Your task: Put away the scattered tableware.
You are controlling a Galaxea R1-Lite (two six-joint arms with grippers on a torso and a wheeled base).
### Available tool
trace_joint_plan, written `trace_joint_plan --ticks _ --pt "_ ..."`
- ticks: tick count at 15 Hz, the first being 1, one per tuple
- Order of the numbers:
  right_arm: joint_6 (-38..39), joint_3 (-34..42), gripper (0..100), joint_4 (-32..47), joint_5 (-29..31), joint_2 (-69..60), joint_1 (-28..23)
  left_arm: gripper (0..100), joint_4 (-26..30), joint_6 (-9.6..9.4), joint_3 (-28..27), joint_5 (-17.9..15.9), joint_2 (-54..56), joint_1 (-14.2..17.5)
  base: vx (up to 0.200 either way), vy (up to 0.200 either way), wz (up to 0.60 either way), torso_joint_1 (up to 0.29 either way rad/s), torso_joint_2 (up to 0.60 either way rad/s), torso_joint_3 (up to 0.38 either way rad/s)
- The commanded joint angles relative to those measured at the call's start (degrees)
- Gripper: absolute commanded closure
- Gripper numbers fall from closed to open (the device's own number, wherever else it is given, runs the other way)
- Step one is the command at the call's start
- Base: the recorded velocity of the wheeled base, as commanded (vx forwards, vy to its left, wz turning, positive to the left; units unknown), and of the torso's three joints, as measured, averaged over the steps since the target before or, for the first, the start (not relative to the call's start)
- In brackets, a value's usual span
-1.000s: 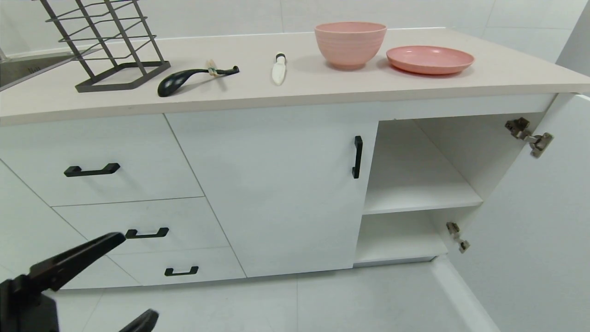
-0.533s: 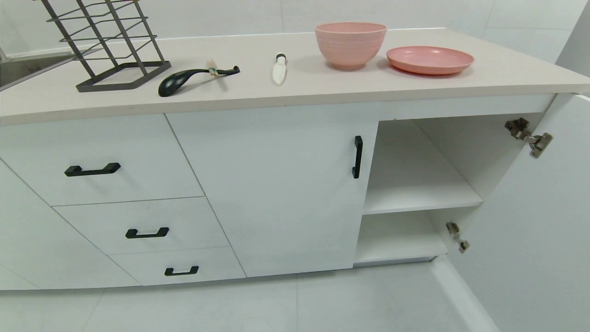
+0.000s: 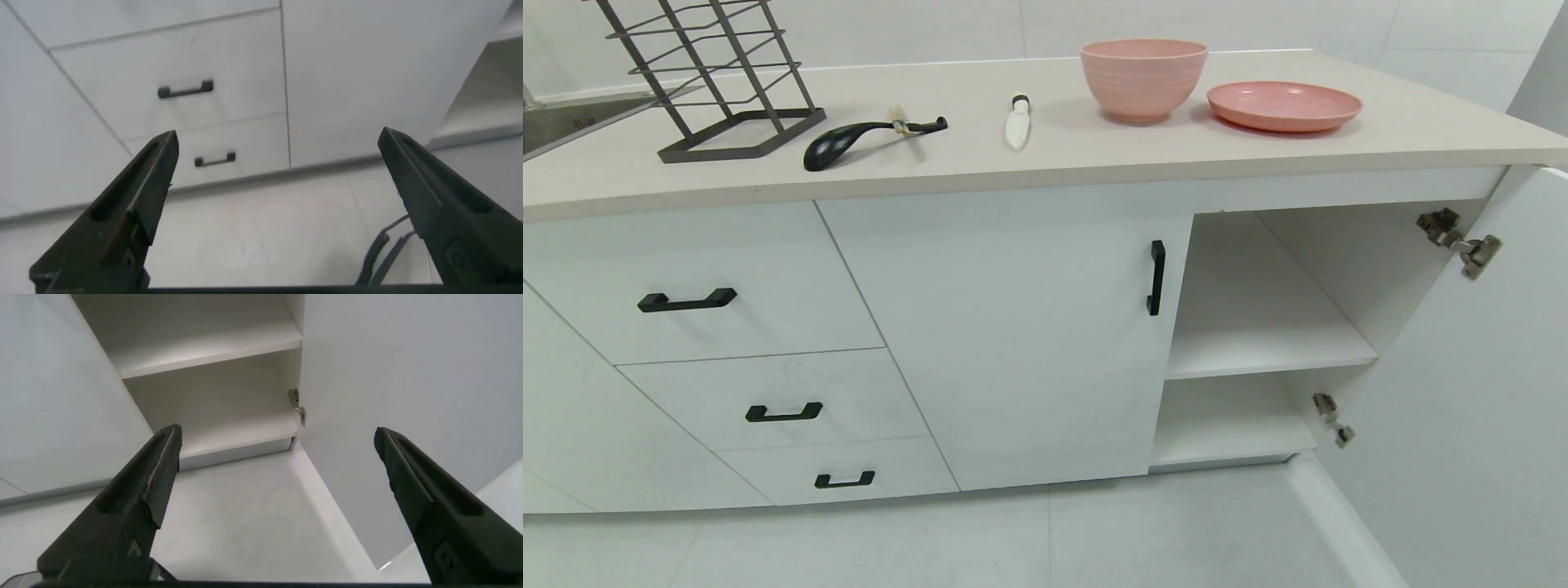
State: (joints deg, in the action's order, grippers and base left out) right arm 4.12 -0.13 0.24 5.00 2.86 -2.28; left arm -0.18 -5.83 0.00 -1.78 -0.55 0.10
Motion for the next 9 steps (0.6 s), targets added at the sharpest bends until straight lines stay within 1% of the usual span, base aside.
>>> trace_joint_plan --ticks 1,2,5,6,7,8,9 --pt "0.0 0.1 0 -0.4 0.1 1.4 -0.4 0 -0.3 0.11 0.0 0.3 0.5 0.1 0.000 0.000 0.00 0.000 0.00 0.000" --pt "0.0 0.1 0 -0.4 0.1 1.4 -0.4 0 -0.2 -0.06 0.0 0.2 0.5 0.1 0.000 0.000 0.00 0.000 0.00 0.000" --pt "0.0 0.1 0 -0.2 0.1 1.4 -0.4 0 -0.2 0.47 0.0 0.3 0.5 0.1 0.000 0.000 0.00 0.000 0.00 0.000" --pt "0.0 0.0 0 0.3 0.1 2.1 -1.3 0 -0.2 0.38 0.0 0.3 0.5 0.1 0.000 0.000 0.00 0.000 0.00 0.000" --pt "-0.1 -0.1 0 0.5 0.1 3.2 -5.6 0 -0.2 0.47 0.0 0.3 0.5 0.1 0.000 0.000 0.00 0.000 0.00 0.000" --pt "-0.4 0.0 0 0.5 0.0 2.9 -8.6 0 -0.2 0.55 0.0 0.3 0.5 0.1 0.000 0.000 0.00 0.000 0.00 0.000" --pt "-1.0 0.1 0 0.0 -0.5 2.8 -8.5 0 -0.2 0.55 0.0 0.4 0.5 0.1 0.000 0.000 0.00 0.000 0.00 0.000"
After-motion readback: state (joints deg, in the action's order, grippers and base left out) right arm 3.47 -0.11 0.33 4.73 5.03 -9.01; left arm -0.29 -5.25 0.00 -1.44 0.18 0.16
